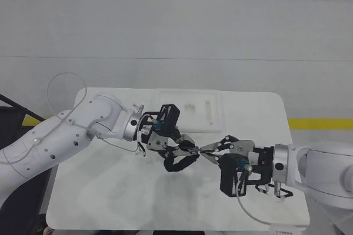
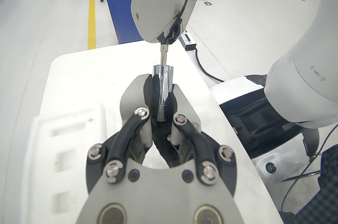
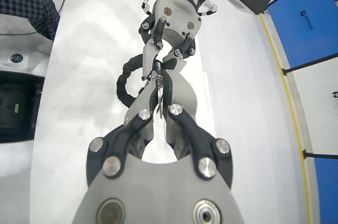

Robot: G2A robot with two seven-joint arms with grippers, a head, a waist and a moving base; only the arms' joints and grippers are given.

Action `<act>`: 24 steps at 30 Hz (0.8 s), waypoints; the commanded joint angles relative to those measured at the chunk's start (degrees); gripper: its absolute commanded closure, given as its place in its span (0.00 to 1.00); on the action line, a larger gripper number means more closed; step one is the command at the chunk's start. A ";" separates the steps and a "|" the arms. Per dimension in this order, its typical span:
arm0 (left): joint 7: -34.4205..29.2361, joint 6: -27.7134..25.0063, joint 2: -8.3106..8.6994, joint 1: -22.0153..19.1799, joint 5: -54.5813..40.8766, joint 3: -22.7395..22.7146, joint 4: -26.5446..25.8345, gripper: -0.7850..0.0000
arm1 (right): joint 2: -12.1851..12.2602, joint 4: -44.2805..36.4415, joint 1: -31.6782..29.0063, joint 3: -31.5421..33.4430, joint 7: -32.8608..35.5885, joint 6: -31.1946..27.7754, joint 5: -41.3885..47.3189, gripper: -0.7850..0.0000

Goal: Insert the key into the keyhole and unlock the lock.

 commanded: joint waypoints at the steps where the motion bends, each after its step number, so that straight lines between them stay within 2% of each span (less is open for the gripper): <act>1: 0.37 0.00 -0.03 -0.20 0.62 0.00 0.20 1.00 | -0.06 1.20 -0.08 -0.07 0.20 2.01 2.90 1.00; 14: 2.98 0.00 -0.17 -0.38 4.52 0.00 1.02 1.00 | -0.36 5.69 0.84 -1.35 6.41 11.96 18.82 1.00; 15: 2.94 0.00 -0.18 -0.39 4.75 0.00 1.18 1.00 | -0.38 5.71 0.91 -1.34 6.69 12.32 19.39 0.68; 16: 2.83 0.00 -0.20 -0.33 4.92 0.00 1.34 1.00 | -0.39 5.75 1.00 -1.32 6.98 12.47 19.66 0.10; 17: 2.53 0.00 -0.22 -0.30 5.16 0.00 1.60 1.00 | -0.39 5.81 1.02 -1.35 7.31 12.49 20.00 0.00; 24: -4.26 0.00 -0.49 0.60 5.99 0.00 5.07 1.00 | 0.05 6.72 0.14 1.93 8.17 10.58 22.36 0.00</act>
